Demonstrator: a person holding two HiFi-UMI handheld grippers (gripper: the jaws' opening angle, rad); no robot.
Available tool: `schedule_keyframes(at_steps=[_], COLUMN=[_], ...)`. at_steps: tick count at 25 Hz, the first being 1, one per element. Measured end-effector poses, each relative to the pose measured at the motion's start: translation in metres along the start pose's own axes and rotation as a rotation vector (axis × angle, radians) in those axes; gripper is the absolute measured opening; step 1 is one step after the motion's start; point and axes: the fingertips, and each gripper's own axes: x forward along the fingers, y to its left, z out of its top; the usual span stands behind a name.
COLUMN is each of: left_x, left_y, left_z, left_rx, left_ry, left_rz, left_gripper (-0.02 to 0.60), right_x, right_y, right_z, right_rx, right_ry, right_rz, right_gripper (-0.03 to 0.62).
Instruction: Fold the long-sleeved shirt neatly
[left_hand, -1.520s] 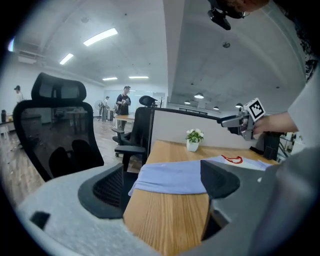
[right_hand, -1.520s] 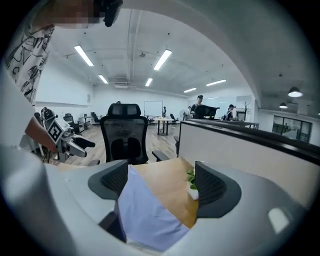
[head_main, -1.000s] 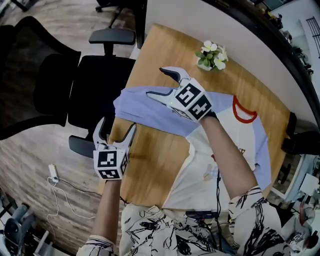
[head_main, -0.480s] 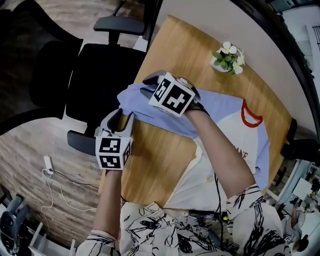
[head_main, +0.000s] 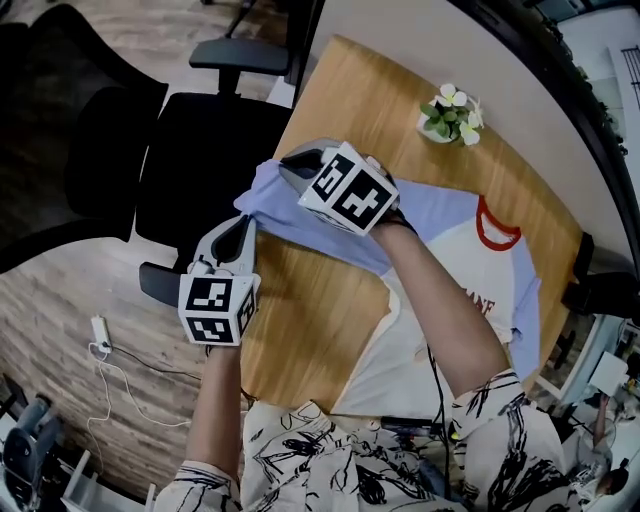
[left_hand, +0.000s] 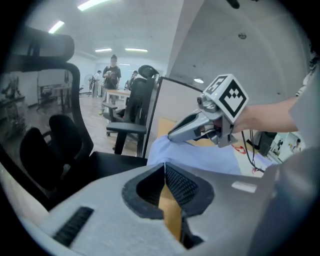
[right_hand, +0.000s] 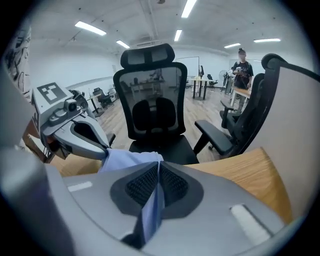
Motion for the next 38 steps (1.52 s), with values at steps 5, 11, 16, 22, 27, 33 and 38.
schedule_keyframes(at_steps=[5, 11, 16, 22, 27, 33, 38], left_x=[-0.013, -0.035, -0.052, -0.059, -0.051, 0.002, 0.064], left_y=[-0.026, -0.107, -0.203, -0.322, -0.414, -0.494, -0.528], left_z=[0.032, 0.085, 0.123, 0.139, 0.131, 0.066, -0.02], left_rx=[0.056, 0.104, 0.17, 0.245, 0.306, 0.412, 0.495], left_ry=[-0.068, -0.189, -0.279, -0.326, -0.329, -0.183, -0.009], left_rz=[-0.019, -0.1, -0.175, -0.242, -0.314, -0.383, -0.377], left_gripper=[0.014, 0.014, 0.014, 0.014, 0.014, 0.015, 0.015], right_x=[-0.033, -0.12, -0.22, -0.329, -0.386, -0.408, -0.376], right_y=[-0.007, -0.017, -0.017, -0.017, -0.014, -0.017, -0.018], right_z=[0.011, 0.013, -0.008, -0.067, -0.132, -0.24, -0.354], right_rx=[0.003, 0.05, 0.064, 0.089, 0.118, 0.187, 0.272], right_ry=[-0.047, -0.176, -0.279, -0.341, -0.328, -0.249, -0.116], right_rz=[-0.053, -0.126, -0.185, -0.26, -0.317, -0.384, -0.437], right_gripper=[0.022, 0.021, 0.021, 0.021, 0.022, 0.023, 0.025])
